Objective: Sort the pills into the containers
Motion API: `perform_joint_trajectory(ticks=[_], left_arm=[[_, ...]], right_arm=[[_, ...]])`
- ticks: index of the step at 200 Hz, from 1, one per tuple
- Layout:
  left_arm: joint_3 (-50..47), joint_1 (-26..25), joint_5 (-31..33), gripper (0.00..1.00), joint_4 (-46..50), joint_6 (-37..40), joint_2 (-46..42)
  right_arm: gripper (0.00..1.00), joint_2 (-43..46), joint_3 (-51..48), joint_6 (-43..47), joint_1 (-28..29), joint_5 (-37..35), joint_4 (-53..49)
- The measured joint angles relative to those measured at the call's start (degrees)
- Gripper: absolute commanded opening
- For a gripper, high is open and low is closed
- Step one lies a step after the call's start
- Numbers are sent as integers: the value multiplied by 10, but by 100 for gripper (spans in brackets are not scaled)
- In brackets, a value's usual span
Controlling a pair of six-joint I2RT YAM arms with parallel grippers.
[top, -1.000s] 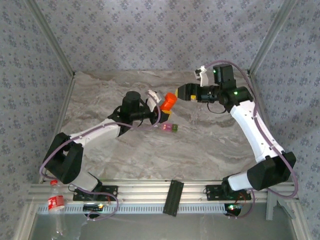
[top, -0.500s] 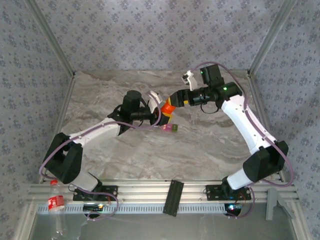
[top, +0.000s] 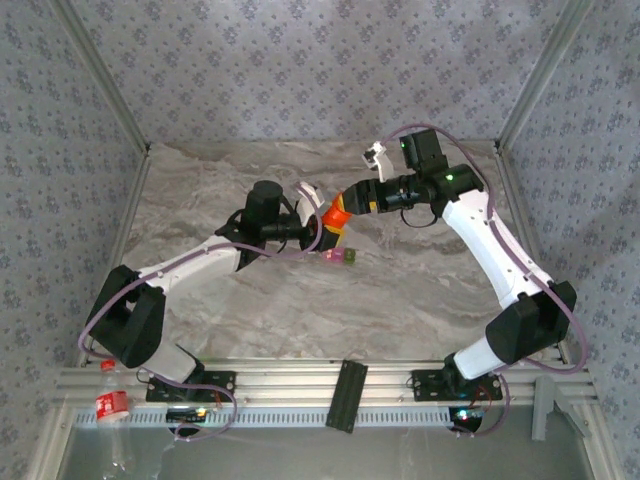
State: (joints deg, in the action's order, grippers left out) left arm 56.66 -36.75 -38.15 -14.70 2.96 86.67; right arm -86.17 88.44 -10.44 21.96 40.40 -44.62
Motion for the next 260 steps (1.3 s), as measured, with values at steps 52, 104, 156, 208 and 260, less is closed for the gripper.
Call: perform_joint_trajectory(ticks=[52,104,156,208,260], left_arm=[[1,0,0,0,0,0,0],[3,3,-1,0,7,-1,0],[-1,0,69,0,14,-1,0],[-36,-34,238,0,6,28,0],[-46,-50,332,0,-24,37,0]], right_arm=[[59,-4,0,0,2,12,3],[47,-11,0,-12,3,13,11],[44,-14,-24,-103,18,-30,64],[42,-21,-62,-252,49,-100,96],[56,-24,-70,-307,49,-108,111]])
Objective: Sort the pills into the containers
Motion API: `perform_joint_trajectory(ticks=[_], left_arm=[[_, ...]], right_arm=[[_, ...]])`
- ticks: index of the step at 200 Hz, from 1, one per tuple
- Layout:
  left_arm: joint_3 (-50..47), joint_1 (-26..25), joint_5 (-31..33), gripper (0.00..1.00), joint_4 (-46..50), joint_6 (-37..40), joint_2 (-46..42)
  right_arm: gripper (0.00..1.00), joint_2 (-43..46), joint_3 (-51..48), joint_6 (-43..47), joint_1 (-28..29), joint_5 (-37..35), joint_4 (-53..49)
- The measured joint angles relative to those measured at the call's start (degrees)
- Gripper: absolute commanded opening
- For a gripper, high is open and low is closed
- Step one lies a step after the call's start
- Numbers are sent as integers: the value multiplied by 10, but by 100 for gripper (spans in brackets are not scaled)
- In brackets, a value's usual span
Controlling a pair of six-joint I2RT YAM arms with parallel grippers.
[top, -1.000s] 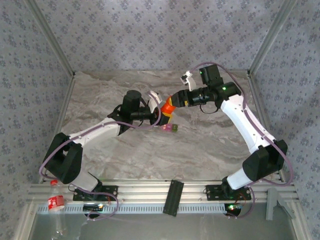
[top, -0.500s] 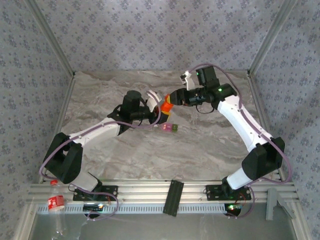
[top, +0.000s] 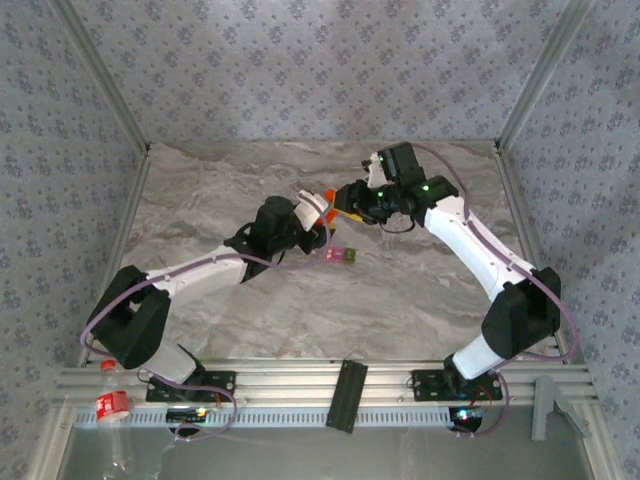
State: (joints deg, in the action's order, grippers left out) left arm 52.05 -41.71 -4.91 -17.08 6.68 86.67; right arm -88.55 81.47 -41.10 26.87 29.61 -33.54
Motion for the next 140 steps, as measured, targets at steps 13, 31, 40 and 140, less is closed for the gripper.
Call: perform_joint_trajectory(ticks=[13,31,40,140], left_arm=[[-1,0,5,0,-10,-1,0],[-1,1,-7,0,-30,-6,0],[-1,1,-30,0,-37,-7,0],[55,53,-341,0,7,-53,-26]], right_arm=[[68,1,-1,4,-5,0,-1],[79,16,-11,18,-20,8,-1],[83,29,-19,24,-27,14,0],[91,85,44,248,-87,113,-35]])
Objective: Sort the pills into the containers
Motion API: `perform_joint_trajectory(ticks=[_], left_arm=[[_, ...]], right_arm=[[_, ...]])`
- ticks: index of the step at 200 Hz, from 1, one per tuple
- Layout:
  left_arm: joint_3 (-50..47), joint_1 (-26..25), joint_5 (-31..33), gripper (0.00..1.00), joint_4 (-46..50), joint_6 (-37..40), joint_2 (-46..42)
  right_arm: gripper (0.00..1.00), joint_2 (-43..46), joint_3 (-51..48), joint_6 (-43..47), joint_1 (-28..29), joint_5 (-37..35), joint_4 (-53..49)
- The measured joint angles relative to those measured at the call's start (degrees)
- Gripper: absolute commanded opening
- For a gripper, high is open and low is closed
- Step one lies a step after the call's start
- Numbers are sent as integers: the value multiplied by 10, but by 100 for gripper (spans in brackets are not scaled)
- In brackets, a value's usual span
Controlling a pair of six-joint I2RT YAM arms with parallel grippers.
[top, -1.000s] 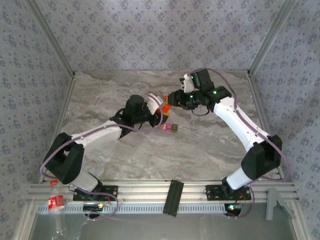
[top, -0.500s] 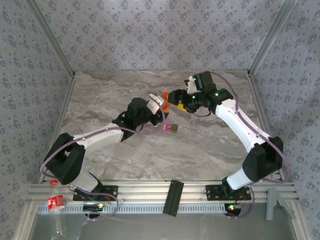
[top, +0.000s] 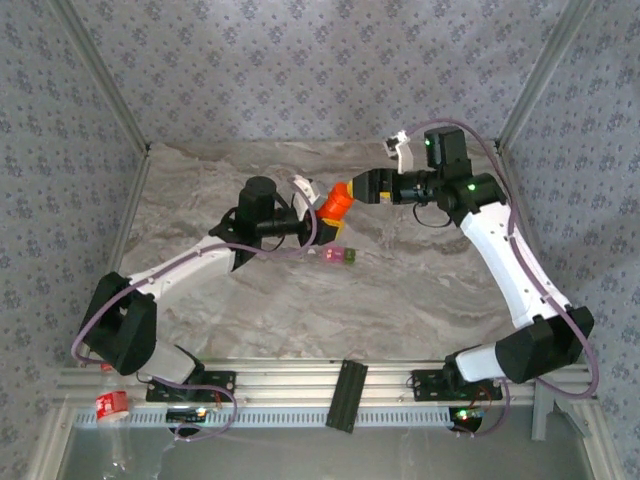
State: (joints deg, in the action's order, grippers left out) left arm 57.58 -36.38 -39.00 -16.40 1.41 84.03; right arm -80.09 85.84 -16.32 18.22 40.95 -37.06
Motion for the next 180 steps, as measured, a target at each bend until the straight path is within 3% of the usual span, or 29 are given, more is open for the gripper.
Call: perform_joint_trajectory(ticks=[103,180], left_arm=[[4,0,-50,0,26,-11,0],[5,0,-49,0,34,-15,1]], right_arm=[[82,-47,32,54,32,20,-42],[54,-48,32,67,40,38,-48]])
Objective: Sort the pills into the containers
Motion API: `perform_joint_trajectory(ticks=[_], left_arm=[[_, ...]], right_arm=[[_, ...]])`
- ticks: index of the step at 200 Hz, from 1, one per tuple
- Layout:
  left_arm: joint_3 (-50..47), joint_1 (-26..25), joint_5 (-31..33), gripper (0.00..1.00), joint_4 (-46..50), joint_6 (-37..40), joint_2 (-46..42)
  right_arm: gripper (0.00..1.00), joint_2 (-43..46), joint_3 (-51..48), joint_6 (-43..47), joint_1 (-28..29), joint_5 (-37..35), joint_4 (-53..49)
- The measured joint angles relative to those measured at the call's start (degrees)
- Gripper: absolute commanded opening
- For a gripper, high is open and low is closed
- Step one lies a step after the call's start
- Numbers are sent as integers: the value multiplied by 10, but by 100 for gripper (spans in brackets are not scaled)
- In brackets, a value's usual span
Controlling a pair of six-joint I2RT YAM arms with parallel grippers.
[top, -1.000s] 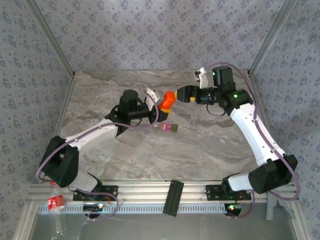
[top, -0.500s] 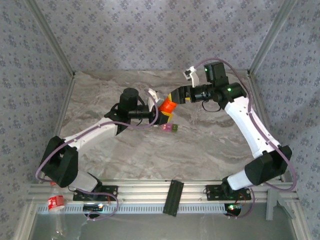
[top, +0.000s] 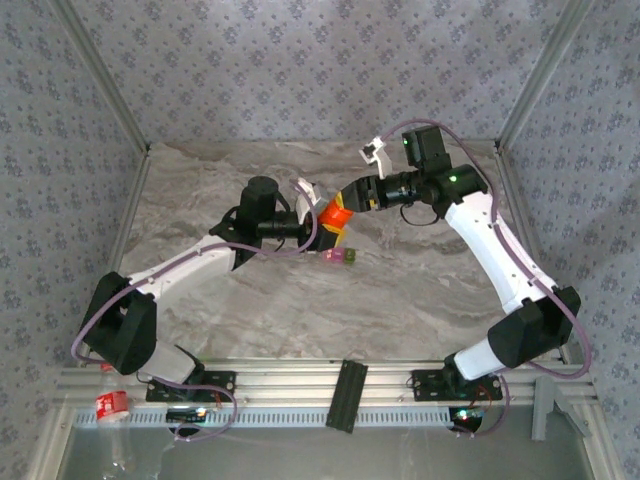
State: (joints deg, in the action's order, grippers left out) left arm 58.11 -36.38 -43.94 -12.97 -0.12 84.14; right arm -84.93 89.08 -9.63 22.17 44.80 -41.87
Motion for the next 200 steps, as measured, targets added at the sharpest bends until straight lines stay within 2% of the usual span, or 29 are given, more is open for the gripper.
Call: perform_joint_trajectory(ticks=[36,79,119,169,186,200], left_arm=[[0,0,5,0,2,-2,0],[-14,-2,50,0,-12,-19,0],[-43,-30,163,0,-37,-21,0],[-48,-70,328,0,-52,-2,19],[-50,-77,362,0,-67,5,26],[-50,-82,381,0,-76,12,30]], right_arm=[[48,1,-6,-9,0,1,13],[43,2,-40,-80,10,-25,77],[38,2,-70,-182,35,-107,122],[37,-11,-80,-284,56,-203,145],[41,-14,-81,-301,58,-218,149],[53,-14,-81,-309,58,-225,151]])
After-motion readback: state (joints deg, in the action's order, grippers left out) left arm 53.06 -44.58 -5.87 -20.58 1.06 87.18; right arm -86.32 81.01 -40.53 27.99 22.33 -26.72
